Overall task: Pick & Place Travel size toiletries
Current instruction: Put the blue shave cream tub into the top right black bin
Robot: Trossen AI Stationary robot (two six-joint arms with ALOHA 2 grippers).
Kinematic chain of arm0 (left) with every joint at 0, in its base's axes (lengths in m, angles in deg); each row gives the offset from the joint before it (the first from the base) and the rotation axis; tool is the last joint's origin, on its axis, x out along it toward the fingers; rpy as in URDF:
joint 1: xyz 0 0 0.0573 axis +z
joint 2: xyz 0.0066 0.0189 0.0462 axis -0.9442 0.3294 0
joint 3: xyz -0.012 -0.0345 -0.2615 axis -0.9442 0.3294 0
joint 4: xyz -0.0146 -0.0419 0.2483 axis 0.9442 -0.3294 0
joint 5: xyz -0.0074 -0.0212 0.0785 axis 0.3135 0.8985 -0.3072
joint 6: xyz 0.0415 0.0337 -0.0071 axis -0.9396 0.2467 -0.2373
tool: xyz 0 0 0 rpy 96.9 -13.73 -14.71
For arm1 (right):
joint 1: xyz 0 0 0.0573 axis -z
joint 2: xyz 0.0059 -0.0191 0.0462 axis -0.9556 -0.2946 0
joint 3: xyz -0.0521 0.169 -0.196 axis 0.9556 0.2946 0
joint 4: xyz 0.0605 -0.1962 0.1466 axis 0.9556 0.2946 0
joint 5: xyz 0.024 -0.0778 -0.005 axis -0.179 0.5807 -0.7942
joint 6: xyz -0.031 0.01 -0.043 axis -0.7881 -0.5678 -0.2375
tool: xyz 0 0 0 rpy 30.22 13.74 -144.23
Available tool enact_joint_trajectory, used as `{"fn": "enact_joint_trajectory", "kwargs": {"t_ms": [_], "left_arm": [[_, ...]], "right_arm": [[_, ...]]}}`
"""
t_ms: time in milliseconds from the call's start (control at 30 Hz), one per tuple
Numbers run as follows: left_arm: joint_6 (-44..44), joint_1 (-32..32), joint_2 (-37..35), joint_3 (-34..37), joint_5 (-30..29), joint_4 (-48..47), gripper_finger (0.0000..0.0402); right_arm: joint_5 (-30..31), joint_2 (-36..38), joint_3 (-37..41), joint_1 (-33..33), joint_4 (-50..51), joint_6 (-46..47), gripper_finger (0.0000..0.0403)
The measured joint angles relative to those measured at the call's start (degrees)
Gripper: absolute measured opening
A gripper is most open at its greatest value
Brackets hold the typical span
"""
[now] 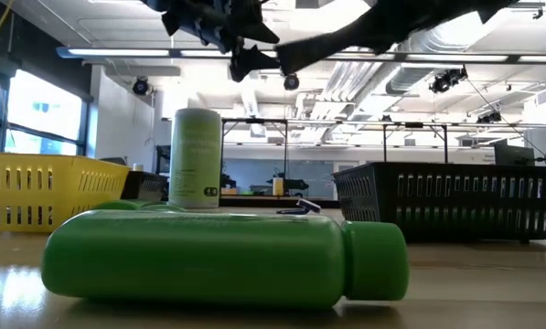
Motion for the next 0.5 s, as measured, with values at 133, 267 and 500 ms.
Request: {"fn": "enact_joint_trajectory", "kwargs": {"t_ms": [133, 267, 500], "left_arm": [[-0.5, 0.0, 0.0, 0.0, -2.1, -0.8, 0.0244], [-0.5, -0.1, 0.0, 0.0, -2.5, -0.8, 0.0244], [-0.5, -0.1, 0.0, 0.0, -2.6, -0.8, 0.0244]], "right_arm": [[1.3, 6.3, 0.0, -1.1, 7.0, 2.9, 0.0128], [3.1, 11.3, 0.0, -2.0, 15.8, 8.2, 0.0129], [4.3, 14.0, 0.0, -3.5, 25.5, 15.8, 0.0129]]}}
